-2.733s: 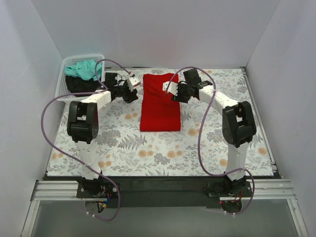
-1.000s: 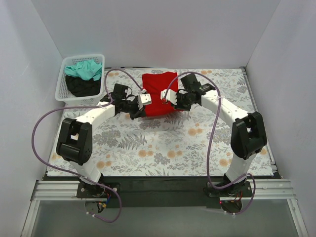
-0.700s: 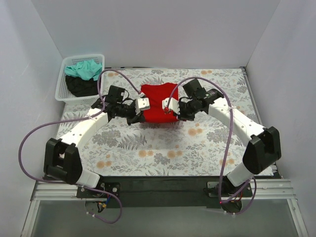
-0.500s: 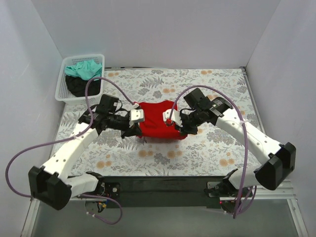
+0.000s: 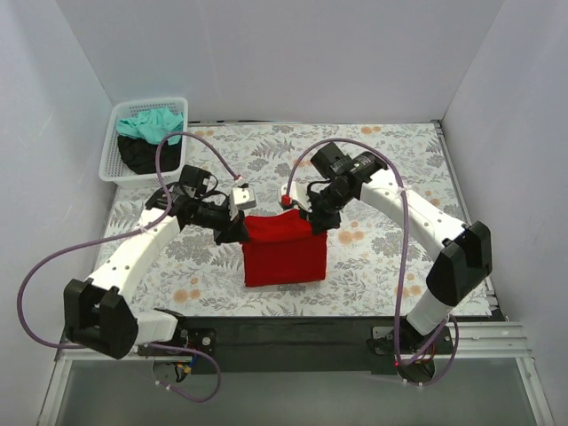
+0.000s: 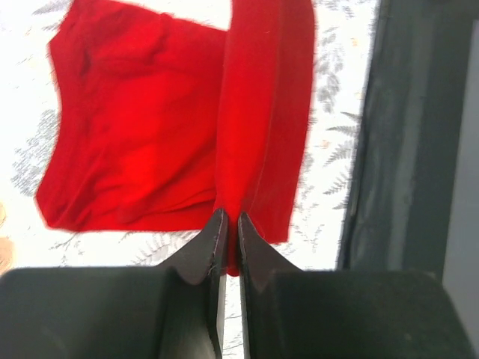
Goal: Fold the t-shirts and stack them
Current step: Fold the tshirt
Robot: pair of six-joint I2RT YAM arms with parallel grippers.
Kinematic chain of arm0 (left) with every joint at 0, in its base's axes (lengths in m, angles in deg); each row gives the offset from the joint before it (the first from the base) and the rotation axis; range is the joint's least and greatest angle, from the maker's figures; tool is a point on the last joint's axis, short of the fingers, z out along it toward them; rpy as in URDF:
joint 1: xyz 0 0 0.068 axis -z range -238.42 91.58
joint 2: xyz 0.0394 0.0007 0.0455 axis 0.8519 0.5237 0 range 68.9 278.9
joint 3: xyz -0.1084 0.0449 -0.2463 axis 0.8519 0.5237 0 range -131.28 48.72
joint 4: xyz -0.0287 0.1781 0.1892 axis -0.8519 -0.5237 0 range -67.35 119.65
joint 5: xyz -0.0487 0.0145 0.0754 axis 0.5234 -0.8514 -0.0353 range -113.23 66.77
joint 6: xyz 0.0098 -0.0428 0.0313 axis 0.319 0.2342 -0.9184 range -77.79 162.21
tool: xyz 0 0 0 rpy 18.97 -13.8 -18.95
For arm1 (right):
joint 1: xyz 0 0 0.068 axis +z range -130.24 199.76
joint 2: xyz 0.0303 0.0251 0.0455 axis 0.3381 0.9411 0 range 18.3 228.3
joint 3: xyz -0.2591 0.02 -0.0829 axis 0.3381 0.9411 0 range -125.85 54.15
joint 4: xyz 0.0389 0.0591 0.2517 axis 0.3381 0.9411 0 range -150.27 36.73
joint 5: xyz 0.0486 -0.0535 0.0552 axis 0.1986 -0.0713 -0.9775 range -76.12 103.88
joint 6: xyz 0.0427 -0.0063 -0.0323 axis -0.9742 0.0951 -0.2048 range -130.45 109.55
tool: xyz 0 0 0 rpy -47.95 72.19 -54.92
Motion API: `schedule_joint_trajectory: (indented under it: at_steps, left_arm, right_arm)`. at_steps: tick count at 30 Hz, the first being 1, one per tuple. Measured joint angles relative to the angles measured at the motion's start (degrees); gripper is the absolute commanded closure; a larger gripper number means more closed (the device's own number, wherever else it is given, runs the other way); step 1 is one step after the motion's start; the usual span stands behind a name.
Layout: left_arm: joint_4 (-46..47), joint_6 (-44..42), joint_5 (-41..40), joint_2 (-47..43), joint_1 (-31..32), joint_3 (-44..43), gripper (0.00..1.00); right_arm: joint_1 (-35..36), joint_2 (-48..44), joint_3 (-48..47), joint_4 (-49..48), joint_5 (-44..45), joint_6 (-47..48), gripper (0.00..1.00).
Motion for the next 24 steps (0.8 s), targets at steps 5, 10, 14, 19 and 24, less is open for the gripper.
schedule_joint_trajectory:
  at_steps: [5,10,14,19,24]
  left_arm:
    - [0.4,-2.1,0.6,9.8,-5.0,-5.6,1.0]
    - [1.2,-4.0,1.1,19.3,-7.5,-12.4,1.0]
    - [4.0,-4.6,1.3,27.1,-9.0,-14.9,1.0]
    - [8.5,-3.6,1.0,35.8,-10.6,-15.6,1.0]
    - [13.0,-1.7,0.2,41.2,-10.8,-15.6,1.0]
  right_arm:
    - [-2.4,7.5,-7.8,0.6,0.1,3.4,0.99]
    - [-5.0,14.7,-14.9,1.2,0.1,7.6,0.99]
    - [-7.2,23.7,-21.8,1.5,-0.2,10.3,0.99]
    - [-9.0,36.2,-29.9,0.9,-0.5,11.2,0.99]
    - [-9.6,42.5,-31.2,0.5,-1.2,11.1,0.99]
